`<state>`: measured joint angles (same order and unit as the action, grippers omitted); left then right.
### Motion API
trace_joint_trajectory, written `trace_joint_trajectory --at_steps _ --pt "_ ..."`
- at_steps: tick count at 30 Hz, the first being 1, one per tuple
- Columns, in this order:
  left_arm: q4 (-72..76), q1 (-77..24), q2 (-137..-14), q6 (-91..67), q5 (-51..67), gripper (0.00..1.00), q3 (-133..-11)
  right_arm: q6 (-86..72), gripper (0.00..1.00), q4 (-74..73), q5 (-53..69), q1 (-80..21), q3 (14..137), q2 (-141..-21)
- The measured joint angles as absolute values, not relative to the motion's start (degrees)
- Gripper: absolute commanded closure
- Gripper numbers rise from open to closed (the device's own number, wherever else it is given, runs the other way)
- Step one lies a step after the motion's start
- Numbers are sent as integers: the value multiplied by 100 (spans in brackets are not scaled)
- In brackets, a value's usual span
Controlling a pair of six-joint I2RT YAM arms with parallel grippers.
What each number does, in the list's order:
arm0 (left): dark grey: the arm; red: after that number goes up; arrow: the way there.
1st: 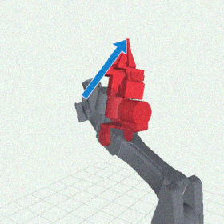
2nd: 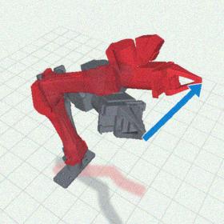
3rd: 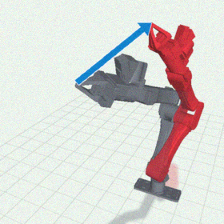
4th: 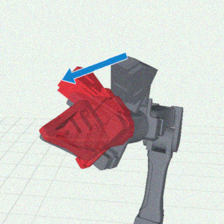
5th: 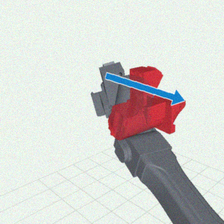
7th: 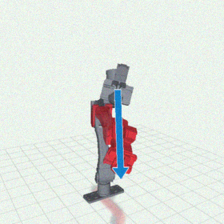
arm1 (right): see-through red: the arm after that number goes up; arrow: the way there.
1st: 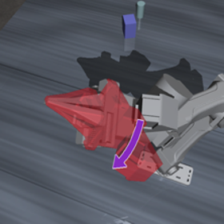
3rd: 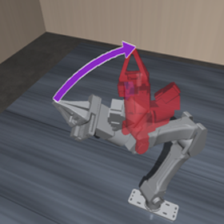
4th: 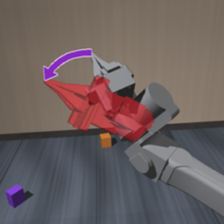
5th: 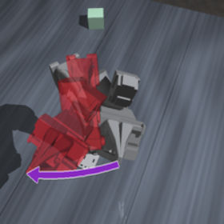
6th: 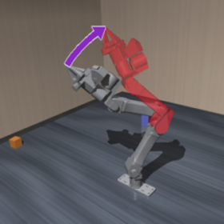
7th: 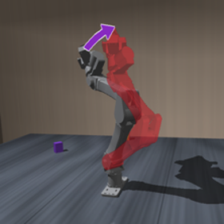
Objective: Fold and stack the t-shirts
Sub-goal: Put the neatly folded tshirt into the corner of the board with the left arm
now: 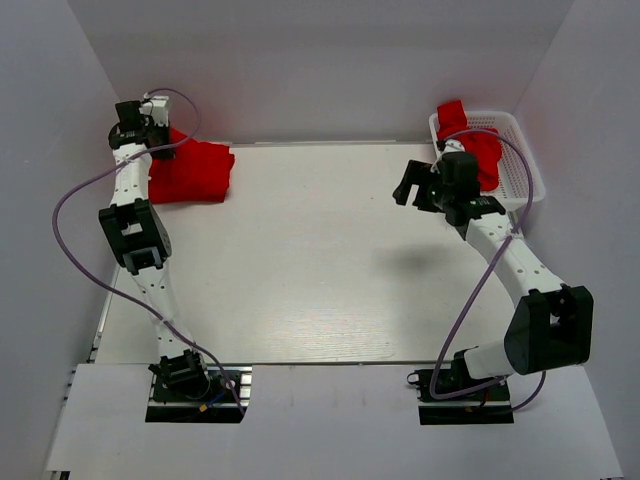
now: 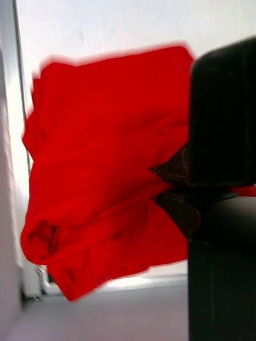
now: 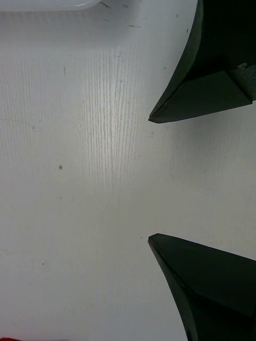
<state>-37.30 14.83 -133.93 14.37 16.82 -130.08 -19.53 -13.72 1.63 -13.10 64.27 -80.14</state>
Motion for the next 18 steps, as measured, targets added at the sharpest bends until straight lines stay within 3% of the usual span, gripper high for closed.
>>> trace_joint_trajectory --at_steps 1,4,5,12,18 --pt "-3706 1487 -13469 1424 1500 89 -13002 -1953 10 -1374 163 -1310 6453 -8044" --pt "-3590 1492 -13574 1444 836 10 -12984 -1957 10 -1376 167 -1310 6525 -8125" --pt "-3531 1492 -13598 1431 611 0 -12984 -1959 10 -1376 167 -1310 6549 -8158" --pt "-3061 1492 -13644 1205 -993 0 -13023 -1997 10 -1398 209 -1315 6635 -8340" --pt "-2958 1485 -13638 1039 -1258 0 -13023 -1997 10 -1413 303 -1315 6635 -8359"
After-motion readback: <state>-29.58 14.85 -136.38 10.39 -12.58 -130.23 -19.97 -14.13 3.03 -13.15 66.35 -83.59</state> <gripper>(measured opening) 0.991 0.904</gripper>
